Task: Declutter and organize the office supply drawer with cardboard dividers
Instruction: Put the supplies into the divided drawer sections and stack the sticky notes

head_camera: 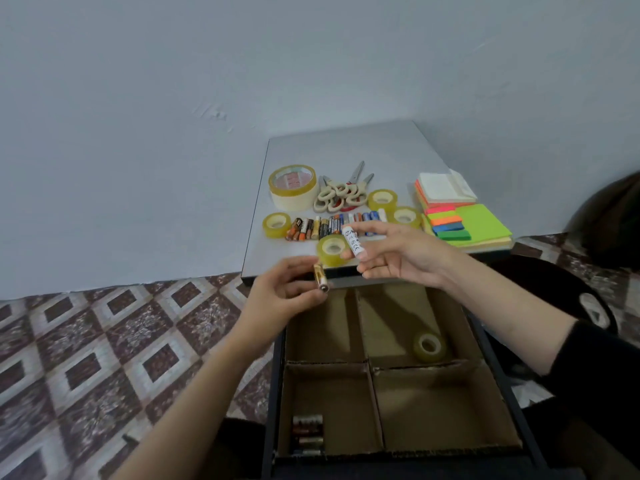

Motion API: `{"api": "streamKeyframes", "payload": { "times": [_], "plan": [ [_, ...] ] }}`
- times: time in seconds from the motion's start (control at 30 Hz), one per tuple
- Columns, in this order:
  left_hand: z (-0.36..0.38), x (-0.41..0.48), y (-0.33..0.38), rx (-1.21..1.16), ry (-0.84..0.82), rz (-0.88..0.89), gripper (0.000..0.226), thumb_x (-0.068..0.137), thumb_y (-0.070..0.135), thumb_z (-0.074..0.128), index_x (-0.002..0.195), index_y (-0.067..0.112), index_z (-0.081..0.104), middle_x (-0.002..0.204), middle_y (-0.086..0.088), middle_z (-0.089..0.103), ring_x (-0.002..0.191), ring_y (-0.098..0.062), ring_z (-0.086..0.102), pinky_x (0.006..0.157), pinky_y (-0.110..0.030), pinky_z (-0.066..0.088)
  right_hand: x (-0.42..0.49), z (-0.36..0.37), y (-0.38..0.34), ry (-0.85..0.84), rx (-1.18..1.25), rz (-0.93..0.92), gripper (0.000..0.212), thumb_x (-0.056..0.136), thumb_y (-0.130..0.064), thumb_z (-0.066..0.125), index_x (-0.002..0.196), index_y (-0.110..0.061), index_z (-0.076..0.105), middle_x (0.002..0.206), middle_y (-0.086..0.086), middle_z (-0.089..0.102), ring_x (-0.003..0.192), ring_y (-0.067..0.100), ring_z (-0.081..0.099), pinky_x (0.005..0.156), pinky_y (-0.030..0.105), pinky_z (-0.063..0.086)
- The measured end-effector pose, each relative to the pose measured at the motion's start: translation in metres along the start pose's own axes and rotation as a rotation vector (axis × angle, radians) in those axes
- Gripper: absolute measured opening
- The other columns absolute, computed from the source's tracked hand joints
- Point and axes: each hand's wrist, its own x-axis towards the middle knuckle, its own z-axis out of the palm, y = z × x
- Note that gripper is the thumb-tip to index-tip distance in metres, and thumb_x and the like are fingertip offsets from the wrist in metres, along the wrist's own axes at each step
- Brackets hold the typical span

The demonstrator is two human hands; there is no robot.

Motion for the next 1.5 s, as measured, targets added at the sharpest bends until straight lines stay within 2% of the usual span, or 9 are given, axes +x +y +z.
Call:
{"api": "streamKeyframes", "payload": {
  "times": [0.2,0.3,0.37,0.5,0.6,0.73,0.93,1.3,1.5],
  "plan": [
    [0.003,-0.059,-0.048,-0.267,0.011,-0.193,0.037,0.068,0.005,0.062,0.104,0.004,0.063,0.112,-0.001,0.068,0.100,-0.021,0.066,0.084,-0.025,0.054,-0.020,0.002,0.060,0.000,0.111,0.099,0.040,0.083,0.015,0.050,0.113,-0.010,0.055,0.086,0.016,0.069,0.065,0.019,0.069,0.063,0.027,0.058],
    [-0.001,-0.069,-0.058,-0.254,0.077,-0.273,0.020,0.066,0.005,0.066,0.086,0.003,0.069,0.110,-0.007,0.068,0.092,-0.026,0.069,0.077,-0.027,0.056,-0.022,0.006,0.085,0.013,0.054,0.122,0.031,0.088,0.003,0.052,0.115,-0.012,0.056,0.090,0.017,0.068,0.069,0.021,0.069,0.065,0.028,0.058],
    [-0.005,-0.069,-0.062,0.001,0.053,-0.282,0.021,0.066,0.003,0.072,0.085,0.010,0.069,0.110,-0.010,0.067,0.089,-0.025,0.069,0.077,-0.028,0.057,-0.020,0.007,0.096,0.042,-0.010,0.138,0.033,0.089,0.004,0.051,0.118,-0.012,0.056,0.091,0.018,0.068,0.066,0.021,0.068,0.063,0.028,0.058],
    [-0.006,-0.058,-0.074,0.590,-0.145,-0.333,0.053,0.075,0.003,0.073,0.120,0.023,0.054,0.109,0.004,0.063,0.080,-0.012,0.068,0.079,-0.024,0.055,-0.013,0.006,0.108,0.094,-0.185,0.133,0.039,0.087,0.007,0.055,0.120,-0.013,0.056,0.093,0.019,0.068,0.061,0.021,0.066,0.058,0.027,0.057],
    [0.004,-0.047,-0.087,0.994,-0.357,-0.302,0.031,0.083,0.008,0.066,0.114,0.010,0.062,0.106,-0.005,0.065,0.089,-0.012,0.062,0.080,-0.018,0.049,-0.006,0.002,0.113,0.128,-0.274,0.132,0.041,0.084,0.008,0.058,0.119,-0.014,0.055,0.093,0.018,0.068,0.058,0.019,0.062,0.054,0.026,0.055],
    [0.021,-0.037,-0.109,1.240,-0.590,-0.279,0.028,0.089,0.006,0.053,0.116,0.005,0.059,0.124,-0.011,0.053,0.109,-0.024,0.054,0.094,-0.030,0.045,0.002,-0.008,0.118,0.159,-0.324,0.144,0.038,0.082,0.006,0.062,0.118,-0.007,0.055,0.099,0.022,0.068,0.059,0.018,0.059,0.054,0.024,0.052],
    [0.030,-0.027,-0.120,1.554,-0.688,-0.229,0.023,0.092,0.004,0.046,0.110,0.005,0.060,0.115,-0.012,0.059,0.102,-0.027,0.059,0.079,-0.032,0.046,0.008,-0.024,0.126,0.175,-0.335,0.192,0.029,0.082,0.003,0.063,0.110,-0.001,0.060,0.102,0.023,0.066,0.059,0.015,0.056,0.052,0.020,0.049],
    [0.027,-0.025,-0.120,1.604,-0.742,-0.200,0.026,0.092,-0.001,0.043,0.108,0.005,0.061,0.111,-0.012,0.061,0.100,-0.027,0.060,0.079,-0.032,0.048,0.012,-0.033,0.130,0.120,-0.212,0.210,0.025,0.083,0.007,0.058,0.107,0.000,0.058,0.088,0.009,0.068,0.059,0.014,0.055,0.052,0.019,0.049],
    [0.018,-0.031,-0.093,1.351,-0.629,-0.256,0.031,0.094,0.032,0.050,0.120,0.016,0.057,0.117,-0.001,0.060,0.103,-0.016,0.058,0.086,-0.028,0.049,0.005,-0.032,0.126,0.139,-0.256,0.198,0.028,0.082,0.007,0.061,0.109,0.002,0.059,0.087,0.014,0.066,0.058,0.016,0.056,0.053,0.022,0.051]
  ]
}}
